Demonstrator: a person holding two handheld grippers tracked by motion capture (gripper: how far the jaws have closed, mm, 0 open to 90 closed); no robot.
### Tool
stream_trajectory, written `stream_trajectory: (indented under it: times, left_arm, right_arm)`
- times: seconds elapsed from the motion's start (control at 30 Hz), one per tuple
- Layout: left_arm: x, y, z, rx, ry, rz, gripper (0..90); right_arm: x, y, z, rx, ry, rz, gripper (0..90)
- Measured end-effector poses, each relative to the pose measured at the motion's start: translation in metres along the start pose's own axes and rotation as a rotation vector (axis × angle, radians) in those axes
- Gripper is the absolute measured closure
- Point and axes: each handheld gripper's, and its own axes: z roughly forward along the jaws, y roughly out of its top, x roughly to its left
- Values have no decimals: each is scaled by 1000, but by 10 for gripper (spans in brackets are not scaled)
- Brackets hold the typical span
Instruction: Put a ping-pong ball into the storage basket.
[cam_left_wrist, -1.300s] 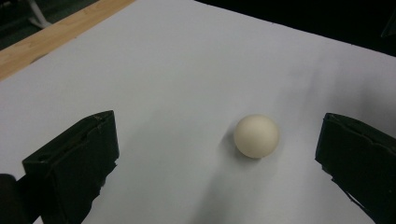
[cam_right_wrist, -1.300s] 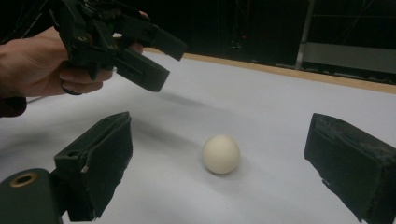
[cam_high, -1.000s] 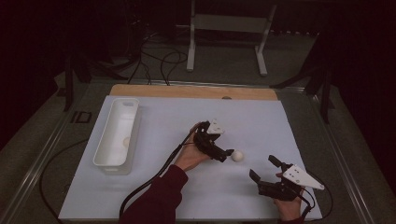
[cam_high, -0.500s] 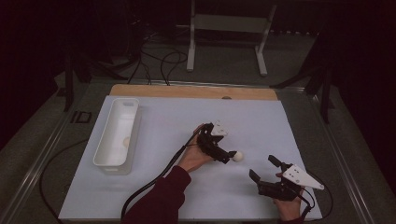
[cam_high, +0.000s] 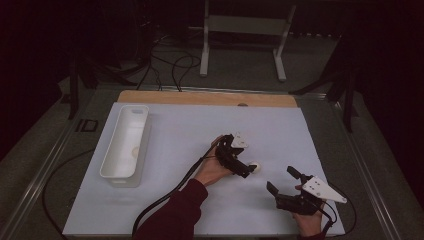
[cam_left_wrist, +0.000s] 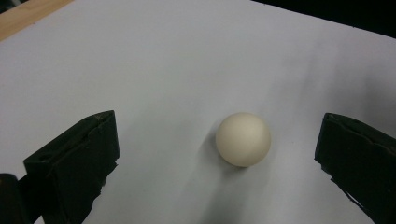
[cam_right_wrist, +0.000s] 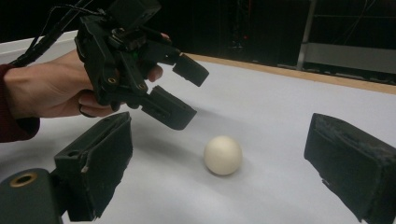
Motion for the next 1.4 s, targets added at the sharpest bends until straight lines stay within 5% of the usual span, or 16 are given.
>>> stream_trajectory:
  times: [0.87,1.4]
  left_arm:
    - [-5,-5,26,75,-27,-6,70]
    - [-15,-6,41,119,-34,23,280]
  right_arm:
    - [0,0,1,1,3,-3,73]
    - [0,0,0,-1,0,0,74]
